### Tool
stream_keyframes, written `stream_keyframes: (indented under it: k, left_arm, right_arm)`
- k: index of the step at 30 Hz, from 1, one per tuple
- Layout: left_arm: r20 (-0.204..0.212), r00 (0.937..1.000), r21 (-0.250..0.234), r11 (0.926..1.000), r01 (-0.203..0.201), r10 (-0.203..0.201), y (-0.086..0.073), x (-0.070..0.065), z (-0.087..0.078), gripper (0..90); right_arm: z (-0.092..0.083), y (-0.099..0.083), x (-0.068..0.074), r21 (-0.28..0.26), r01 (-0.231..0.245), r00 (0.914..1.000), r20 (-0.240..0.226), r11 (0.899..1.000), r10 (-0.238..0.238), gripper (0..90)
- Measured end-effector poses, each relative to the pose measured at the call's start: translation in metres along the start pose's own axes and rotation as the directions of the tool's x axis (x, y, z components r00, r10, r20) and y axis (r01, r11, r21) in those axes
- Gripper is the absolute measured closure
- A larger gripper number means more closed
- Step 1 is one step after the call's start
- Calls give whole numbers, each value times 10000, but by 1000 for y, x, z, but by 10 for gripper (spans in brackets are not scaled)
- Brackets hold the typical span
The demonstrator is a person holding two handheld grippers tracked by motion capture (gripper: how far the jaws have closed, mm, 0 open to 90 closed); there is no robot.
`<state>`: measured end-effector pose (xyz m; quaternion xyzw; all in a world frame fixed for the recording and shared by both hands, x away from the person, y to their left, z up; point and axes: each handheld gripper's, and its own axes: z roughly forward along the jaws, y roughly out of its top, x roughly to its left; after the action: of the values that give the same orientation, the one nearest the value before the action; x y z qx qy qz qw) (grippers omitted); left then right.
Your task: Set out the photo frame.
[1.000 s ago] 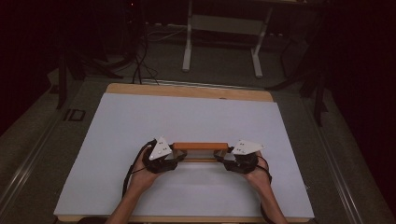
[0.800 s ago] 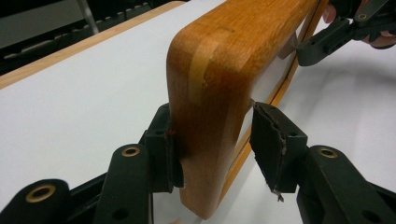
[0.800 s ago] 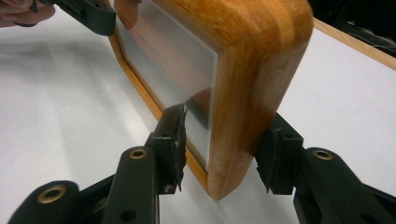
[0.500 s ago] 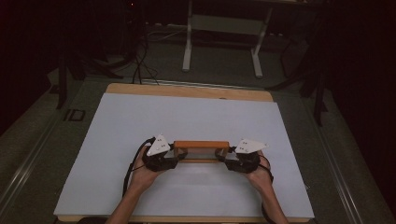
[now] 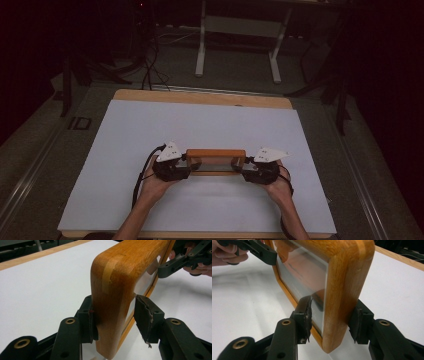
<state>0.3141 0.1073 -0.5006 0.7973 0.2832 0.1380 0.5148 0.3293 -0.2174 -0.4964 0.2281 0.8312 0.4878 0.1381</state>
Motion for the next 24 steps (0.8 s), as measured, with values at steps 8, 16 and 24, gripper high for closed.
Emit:
stream_keyframes:
  k: [8,16,24]
  left_arm:
    - [253,9991,-17,9995,328,-327,2,3,3,540]
    - [460,9961,11,9971,755,-755,1,8,8,539]
    - [605,9915,212,9932,1145,-1156,-2,11,16,540]
  right_arm:
    - [-3,0,-4,26,-358,9993,-134,9994,358,568]
    - [-1,-3,-8,245,-910,9954,-290,9955,917,568]
    - [1,-7,-13,478,-1432,9888,-346,9885,1449,563]
